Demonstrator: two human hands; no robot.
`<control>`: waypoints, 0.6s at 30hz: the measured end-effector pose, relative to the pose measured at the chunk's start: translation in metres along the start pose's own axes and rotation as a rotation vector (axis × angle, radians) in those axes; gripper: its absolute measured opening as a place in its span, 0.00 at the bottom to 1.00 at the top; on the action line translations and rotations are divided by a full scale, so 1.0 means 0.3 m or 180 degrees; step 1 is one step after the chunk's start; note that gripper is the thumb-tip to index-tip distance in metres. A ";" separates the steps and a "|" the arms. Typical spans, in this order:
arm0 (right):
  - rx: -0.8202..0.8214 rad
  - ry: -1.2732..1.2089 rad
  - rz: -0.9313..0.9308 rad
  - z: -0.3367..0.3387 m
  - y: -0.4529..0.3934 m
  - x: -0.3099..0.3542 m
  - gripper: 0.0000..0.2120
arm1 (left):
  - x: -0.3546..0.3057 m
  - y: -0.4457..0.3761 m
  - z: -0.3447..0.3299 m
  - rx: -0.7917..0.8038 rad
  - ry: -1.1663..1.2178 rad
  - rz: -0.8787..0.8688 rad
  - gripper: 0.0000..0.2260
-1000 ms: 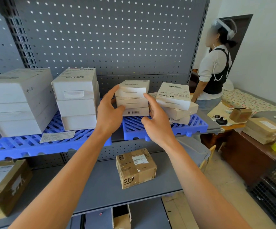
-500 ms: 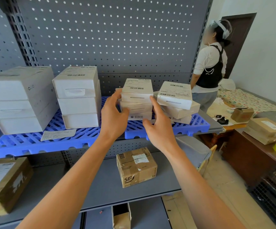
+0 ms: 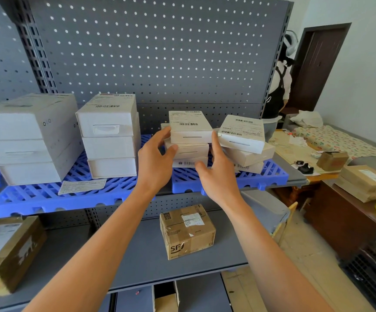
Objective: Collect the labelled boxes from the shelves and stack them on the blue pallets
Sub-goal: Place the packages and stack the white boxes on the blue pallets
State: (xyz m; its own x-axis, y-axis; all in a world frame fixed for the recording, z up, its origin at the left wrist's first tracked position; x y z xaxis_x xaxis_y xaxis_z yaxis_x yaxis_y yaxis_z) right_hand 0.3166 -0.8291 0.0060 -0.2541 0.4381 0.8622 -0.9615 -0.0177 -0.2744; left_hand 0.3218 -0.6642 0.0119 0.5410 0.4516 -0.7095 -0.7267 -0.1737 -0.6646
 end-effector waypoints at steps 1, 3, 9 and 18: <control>0.0006 -0.0006 -0.0007 -0.002 -0.002 -0.002 0.40 | 0.001 0.001 0.001 -0.0018 0.0017 -0.0003 0.22; 0.0003 0.0020 -0.0014 -0.005 -0.006 -0.009 0.40 | 0.000 0.002 0.002 -0.0055 0.0090 0.0046 0.22; 0.0046 -0.0087 -0.0012 -0.015 0.005 -0.004 0.40 | -0.001 0.012 0.010 -0.0200 0.0215 0.0084 0.21; 0.0067 -0.0113 0.0014 -0.028 0.004 -0.012 0.41 | 0.000 0.028 0.022 -0.0457 0.0243 0.0069 0.21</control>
State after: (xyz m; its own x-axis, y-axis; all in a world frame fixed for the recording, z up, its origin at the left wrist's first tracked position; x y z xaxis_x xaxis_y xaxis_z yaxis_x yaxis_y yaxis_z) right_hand 0.3171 -0.8231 -0.0009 -0.2615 0.4059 0.8757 -0.9622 -0.0386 -0.2695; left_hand 0.3129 -0.6598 0.0078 0.5605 0.3795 -0.7361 -0.6735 -0.3083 -0.6718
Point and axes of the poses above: each hand's wrist, its own y-axis away from the middle knuckle, its own z-axis out of the back of the hand, x = y × z, the point moved 3 cm from there along -y, towards the middle knuckle, and after that the axes turned 9 degrees about -z, right-handed, at the moved point
